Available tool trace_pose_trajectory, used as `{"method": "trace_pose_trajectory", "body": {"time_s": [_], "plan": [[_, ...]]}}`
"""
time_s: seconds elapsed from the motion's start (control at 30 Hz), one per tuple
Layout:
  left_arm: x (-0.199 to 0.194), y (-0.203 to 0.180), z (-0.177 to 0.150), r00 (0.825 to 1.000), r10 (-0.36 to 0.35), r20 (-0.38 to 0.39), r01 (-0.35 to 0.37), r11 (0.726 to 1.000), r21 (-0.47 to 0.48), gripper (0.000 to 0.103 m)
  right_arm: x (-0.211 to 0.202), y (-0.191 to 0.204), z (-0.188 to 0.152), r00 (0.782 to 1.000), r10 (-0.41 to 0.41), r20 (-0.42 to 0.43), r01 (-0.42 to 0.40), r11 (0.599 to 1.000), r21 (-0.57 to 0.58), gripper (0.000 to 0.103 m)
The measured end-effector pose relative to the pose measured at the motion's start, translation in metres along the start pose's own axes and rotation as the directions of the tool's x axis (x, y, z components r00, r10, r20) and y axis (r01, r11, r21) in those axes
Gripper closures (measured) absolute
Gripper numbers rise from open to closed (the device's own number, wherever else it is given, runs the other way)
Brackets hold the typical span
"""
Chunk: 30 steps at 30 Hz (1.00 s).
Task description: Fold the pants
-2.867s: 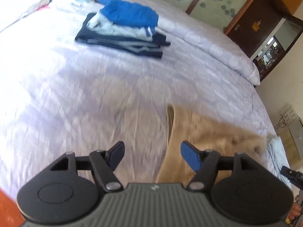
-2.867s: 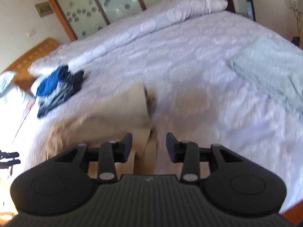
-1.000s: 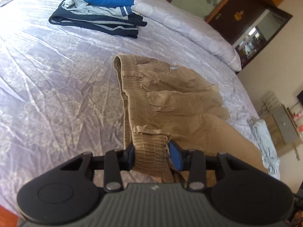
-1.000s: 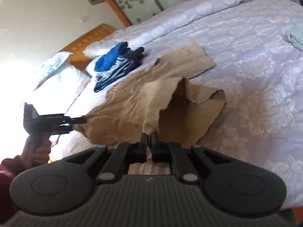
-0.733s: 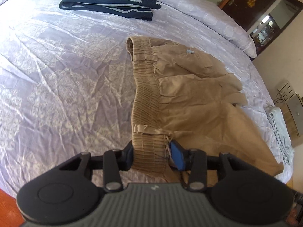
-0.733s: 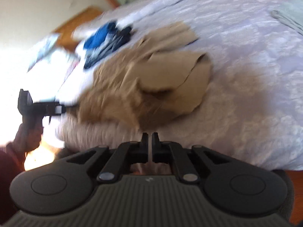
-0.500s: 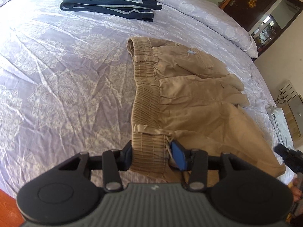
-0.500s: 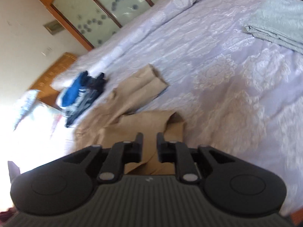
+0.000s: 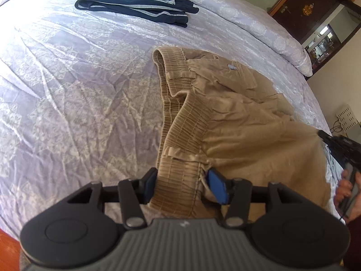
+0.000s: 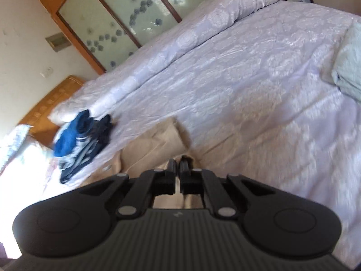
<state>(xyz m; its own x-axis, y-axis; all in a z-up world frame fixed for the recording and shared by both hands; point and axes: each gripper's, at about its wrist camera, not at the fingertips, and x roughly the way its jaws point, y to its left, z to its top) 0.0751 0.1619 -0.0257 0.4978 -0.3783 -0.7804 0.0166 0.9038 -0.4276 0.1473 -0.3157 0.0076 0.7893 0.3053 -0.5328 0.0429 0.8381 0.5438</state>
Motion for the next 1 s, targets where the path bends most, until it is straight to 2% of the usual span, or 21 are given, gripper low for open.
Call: {"method": "trace_pose_trajectory", "body": {"time_s": [0.03,0.07,0.1,0.13,0.2,0.3,0.37,0.43,0.53,0.63,0.67,0.7,0.73,0.77,0.83,0.93,1.0], "plan": [[0.002,-0.005,-0.001,1.0,0.02,0.007,-0.02,1.0,0.008,0.053,0.017,0.001,-0.001,0.999,-0.045,-0.021,0.044,0.998,-0.047,0.095],[0.003,-0.009,-0.001,0.999,0.038,0.009,-0.039,0.999,0.018,0.051,0.033,-0.001,-0.005,0.993,-0.099,-0.066,0.094,0.993,-0.075,0.085],[0.003,-0.012,-0.001,0.999,0.046,0.009,-0.046,0.999,0.027,0.05,0.046,-0.005,-0.01,0.98,-0.159,-0.12,0.15,0.985,-0.081,0.084],[0.001,-0.014,-0.002,0.999,0.042,0.01,-0.043,0.999,0.034,0.049,0.048,-0.009,-0.016,0.973,-0.186,-0.134,0.178,0.982,-0.069,0.085],[-0.005,-0.01,-0.004,1.0,0.012,0.009,-0.012,0.999,0.037,0.044,0.026,-0.018,-0.019,0.987,-0.126,-0.103,0.128,0.992,0.017,0.075],[-0.008,0.004,-0.006,1.0,-0.019,-0.006,0.018,1.0,-0.017,0.034,-0.028,-0.029,-0.03,0.998,-0.041,-0.053,0.047,0.994,0.102,0.058],[-0.008,0.011,-0.007,0.999,-0.04,-0.014,0.039,0.998,-0.05,0.034,-0.063,-0.029,-0.043,0.999,-0.013,-0.051,0.019,0.994,0.109,0.043],[-0.007,0.016,-0.008,0.998,-0.057,-0.014,0.056,0.995,-0.082,0.034,-0.087,-0.028,-0.059,0.996,0.015,-0.086,-0.004,0.992,0.129,0.038],[-0.006,0.013,-0.009,0.998,-0.057,-0.013,0.055,0.995,-0.088,0.04,-0.108,-0.023,-0.085,0.986,0.066,-0.152,-0.042,0.987,0.158,0.038],[-0.003,0.004,-0.01,1.0,-0.007,-0.014,0.006,0.999,-0.047,0.051,-0.096,-0.006,-0.11,0.969,0.039,-0.243,-0.005,0.99,0.139,0.041],[-0.003,0.002,-0.011,1.0,0.003,-0.015,-0.004,1.0,-0.03,0.059,-0.096,0.001,-0.115,0.978,0.014,-0.209,0.009,0.994,0.109,0.065],[-0.004,0.0,-0.011,1.0,0.009,-0.019,-0.009,1.0,-0.02,0.062,-0.092,0.009,-0.117,0.974,0.005,-0.224,0.013,0.997,0.081,0.086],[-0.006,-0.002,-0.01,1.0,0.016,-0.022,-0.016,1.0,-0.009,0.063,-0.084,0.013,-0.116,0.963,0.01,-0.269,0.017,0.995,0.1,0.092],[-0.011,-0.005,-0.01,1.0,0.02,-0.021,-0.02,1.0,0.008,0.064,-0.084,0.014,-0.117,0.963,0.014,-0.27,0.022,0.991,0.132,0.093],[-0.025,-0.01,-0.008,1.0,0.011,-0.008,-0.01,0.999,0.048,0.064,-0.095,0.023,-0.111,0.972,0.02,-0.234,0.009,0.993,0.121,0.093],[-0.042,-0.016,-0.008,0.999,-0.028,-0.026,0.03,0.995,0.095,0.064,-0.13,0.029,-0.099,0.984,0.034,-0.174,-0.016,0.994,0.104,0.093],[-0.045,-0.021,-0.013,0.998,-0.039,-0.05,0.045,0.991,0.128,0.064,-0.153,0.031,-0.098,0.985,0.046,-0.166,-0.031,0.995,0.092,0.093]]}}
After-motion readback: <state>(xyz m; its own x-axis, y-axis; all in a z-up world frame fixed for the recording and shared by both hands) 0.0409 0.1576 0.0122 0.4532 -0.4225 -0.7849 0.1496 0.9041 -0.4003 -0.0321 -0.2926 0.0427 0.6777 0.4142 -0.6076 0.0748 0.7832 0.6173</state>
